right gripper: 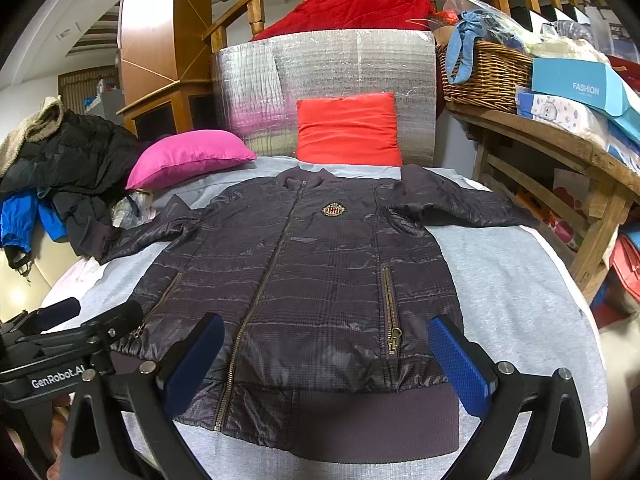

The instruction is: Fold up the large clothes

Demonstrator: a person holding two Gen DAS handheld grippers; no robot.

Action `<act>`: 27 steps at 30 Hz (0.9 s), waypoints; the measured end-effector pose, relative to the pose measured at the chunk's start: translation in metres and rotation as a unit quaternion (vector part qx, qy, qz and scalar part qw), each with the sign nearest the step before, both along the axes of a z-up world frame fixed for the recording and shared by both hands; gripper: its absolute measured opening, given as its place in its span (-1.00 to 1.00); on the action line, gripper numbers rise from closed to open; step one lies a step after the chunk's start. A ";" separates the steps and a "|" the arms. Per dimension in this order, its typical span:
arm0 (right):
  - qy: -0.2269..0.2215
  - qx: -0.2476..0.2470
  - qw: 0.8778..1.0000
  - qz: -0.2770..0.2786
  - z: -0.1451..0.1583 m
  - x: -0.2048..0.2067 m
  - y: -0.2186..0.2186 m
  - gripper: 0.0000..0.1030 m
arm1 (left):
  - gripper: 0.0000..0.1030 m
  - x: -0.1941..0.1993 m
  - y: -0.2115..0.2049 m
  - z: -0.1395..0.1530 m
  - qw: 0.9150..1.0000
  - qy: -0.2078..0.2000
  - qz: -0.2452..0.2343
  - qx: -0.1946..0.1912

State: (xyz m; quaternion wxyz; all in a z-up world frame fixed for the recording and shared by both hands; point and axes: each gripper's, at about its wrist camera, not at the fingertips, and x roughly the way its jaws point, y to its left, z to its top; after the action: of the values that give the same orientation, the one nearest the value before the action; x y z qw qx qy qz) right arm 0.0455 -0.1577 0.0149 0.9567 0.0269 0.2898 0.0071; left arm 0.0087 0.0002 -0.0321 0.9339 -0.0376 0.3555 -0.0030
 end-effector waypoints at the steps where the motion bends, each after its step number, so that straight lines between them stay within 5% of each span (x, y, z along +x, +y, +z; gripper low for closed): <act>1: -0.001 -0.002 1.000 0.000 0.000 0.000 0.001 1.00 | 1.00 0.000 0.000 -0.001 1.000 0.000 0.001 -0.001; 12: -0.011 -0.017 1.000 -0.001 0.002 -0.004 0.002 1.00 | 1.00 -0.002 0.000 -0.001 1.000 0.001 0.001 -0.001; 27: -0.004 0.026 1.000 -0.003 -0.003 0.003 -0.006 1.00 | 1.00 0.004 -0.005 -0.008 1.000 0.015 -0.002 0.007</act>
State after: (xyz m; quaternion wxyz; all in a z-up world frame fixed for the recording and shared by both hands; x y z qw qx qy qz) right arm 0.0488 -0.1632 0.0114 0.9569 0.0532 0.2851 0.0117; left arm 0.0130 -0.0045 -0.0400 0.9285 -0.0307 0.3700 -0.0022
